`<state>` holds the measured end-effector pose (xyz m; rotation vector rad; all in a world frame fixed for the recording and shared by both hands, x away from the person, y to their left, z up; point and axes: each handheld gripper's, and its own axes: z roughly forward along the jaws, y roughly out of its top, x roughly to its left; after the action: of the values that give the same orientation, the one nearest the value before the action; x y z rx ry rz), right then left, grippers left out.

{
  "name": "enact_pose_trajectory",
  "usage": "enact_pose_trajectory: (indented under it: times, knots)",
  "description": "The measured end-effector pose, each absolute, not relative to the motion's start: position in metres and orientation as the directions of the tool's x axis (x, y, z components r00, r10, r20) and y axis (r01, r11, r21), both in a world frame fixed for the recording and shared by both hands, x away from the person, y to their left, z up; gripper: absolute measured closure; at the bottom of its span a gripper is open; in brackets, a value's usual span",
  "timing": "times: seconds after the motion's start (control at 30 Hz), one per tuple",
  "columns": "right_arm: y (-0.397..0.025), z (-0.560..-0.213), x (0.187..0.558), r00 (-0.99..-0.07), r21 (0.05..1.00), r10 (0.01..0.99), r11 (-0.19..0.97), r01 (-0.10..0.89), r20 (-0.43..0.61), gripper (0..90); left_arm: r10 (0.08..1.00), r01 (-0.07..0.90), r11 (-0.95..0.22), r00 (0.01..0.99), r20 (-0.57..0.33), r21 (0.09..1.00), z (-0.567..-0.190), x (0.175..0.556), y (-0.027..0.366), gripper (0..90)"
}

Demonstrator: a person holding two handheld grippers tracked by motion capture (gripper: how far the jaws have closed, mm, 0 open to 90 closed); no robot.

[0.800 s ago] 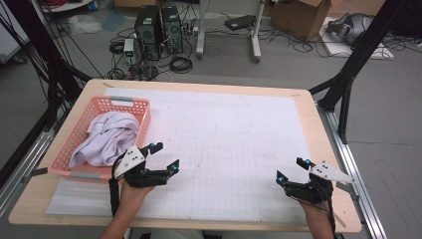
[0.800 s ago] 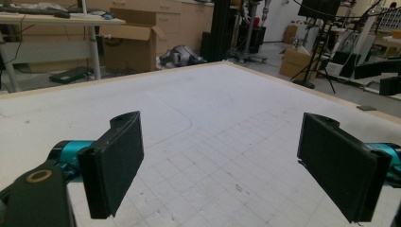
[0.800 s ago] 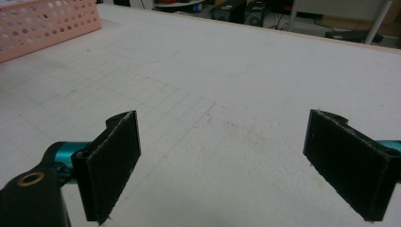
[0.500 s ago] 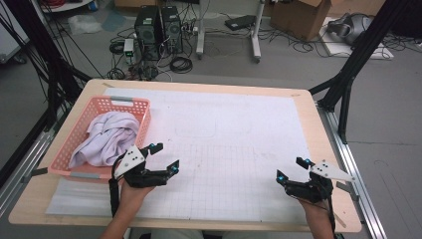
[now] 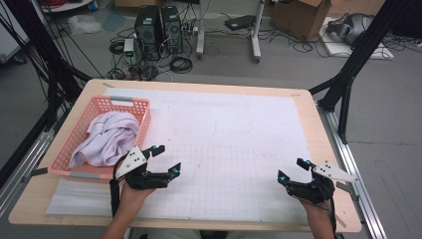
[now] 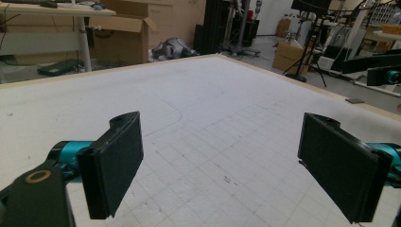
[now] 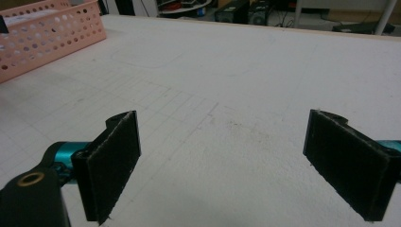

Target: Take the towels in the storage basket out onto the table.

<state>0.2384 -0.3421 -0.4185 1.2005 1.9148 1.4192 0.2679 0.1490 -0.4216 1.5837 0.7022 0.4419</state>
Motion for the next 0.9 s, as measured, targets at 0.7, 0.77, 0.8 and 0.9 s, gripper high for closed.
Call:
enact_pose_trajectory:
  times: [0.7,0.77,0.8,0.9]
  knots:
    - [-0.345,-0.419,0.242,-0.524,0.922,0.843,0.103,0.372,0.117,10.4,0.638,0.193,-0.006,0.756,-0.145,0.981,-0.406,0.266,0.147,15.4]
    - [-0.345,-0.419,0.242,-0.530,0.922,0.841,0.111,0.370,0.111,10.3,0.634,0.207,0.000,0.756,-0.159,0.978,-0.405,0.267,0.149,15.3]
    - [-0.345,-0.419,0.242,-0.531,0.922,0.840,0.112,0.370,0.111,10.4,0.634,0.207,0.000,0.756,-0.159,0.978,-0.405,0.267,0.149,15.4]
    - [-0.344,-0.419,0.243,-0.536,0.919,0.837,0.115,0.378,0.115,10.4,0.637,0.220,0.003,0.751,-0.171,0.975,-0.403,0.267,0.155,15.3]
